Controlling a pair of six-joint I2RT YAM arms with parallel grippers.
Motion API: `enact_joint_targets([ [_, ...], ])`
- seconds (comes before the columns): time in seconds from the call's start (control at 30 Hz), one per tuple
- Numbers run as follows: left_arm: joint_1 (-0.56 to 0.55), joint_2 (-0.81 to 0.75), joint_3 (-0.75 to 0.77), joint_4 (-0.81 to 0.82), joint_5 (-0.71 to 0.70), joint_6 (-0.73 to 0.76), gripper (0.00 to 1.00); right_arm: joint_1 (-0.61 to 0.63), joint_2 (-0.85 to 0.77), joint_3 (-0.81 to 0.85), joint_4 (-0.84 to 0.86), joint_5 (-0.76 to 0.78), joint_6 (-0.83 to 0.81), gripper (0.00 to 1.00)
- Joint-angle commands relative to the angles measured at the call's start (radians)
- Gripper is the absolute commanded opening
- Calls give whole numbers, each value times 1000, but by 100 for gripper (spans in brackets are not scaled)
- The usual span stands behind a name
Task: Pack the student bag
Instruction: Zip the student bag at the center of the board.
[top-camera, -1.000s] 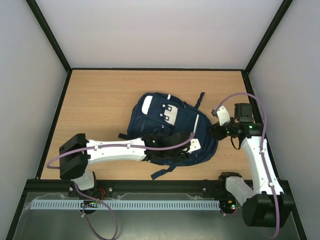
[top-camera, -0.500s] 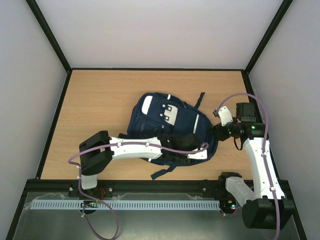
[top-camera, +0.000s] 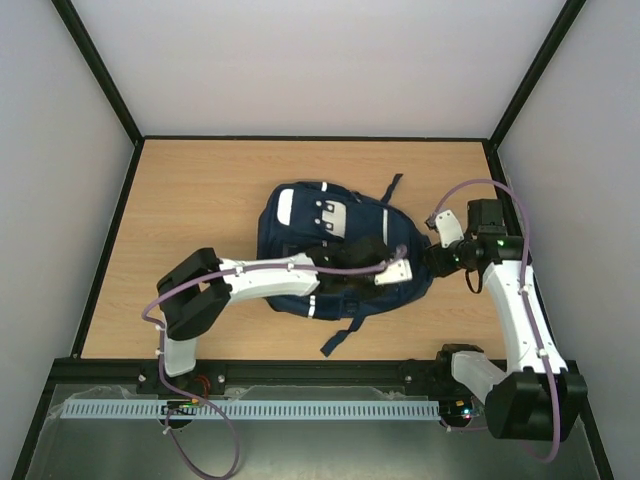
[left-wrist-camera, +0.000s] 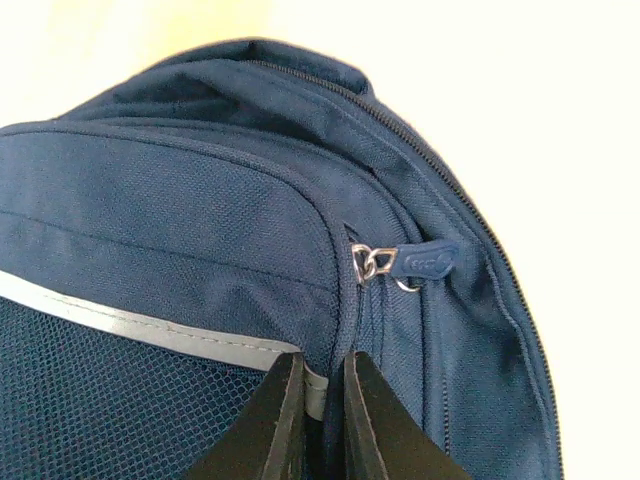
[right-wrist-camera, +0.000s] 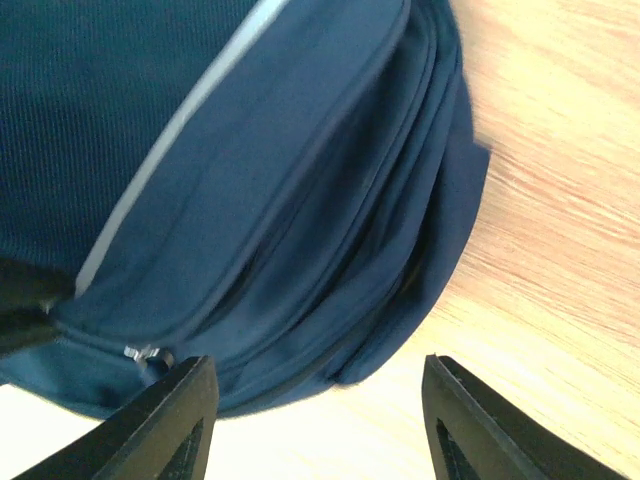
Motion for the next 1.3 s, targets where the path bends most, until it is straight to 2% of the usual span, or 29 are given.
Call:
enact_joint_targets([
  [0.0,138,-5,-24,205,110,-159,4,-7,66,-10,4,-39,12,56],
  [0.1,172,29,-9,262,175,-231,5,-7,76,-32,-6,-155,-82,54],
  [0.2,185,71,36,267,199,-258,5,-7,63,-89,57,-209,-145,55],
  [0.5,229,81,56,304,293,-335,4,-7,238,-88,162,-283,-210,56],
  [0.77,249,89,55,306,355,-357,4,-5,324,-66,268,-331,-232,55],
  [1.1,257,86,70,281,355,-352,4,26,394,-50,290,-363,-257,36],
  [1.27,258,84,71,274,353,-352,4,28,399,-45,287,-323,-254,15],
])
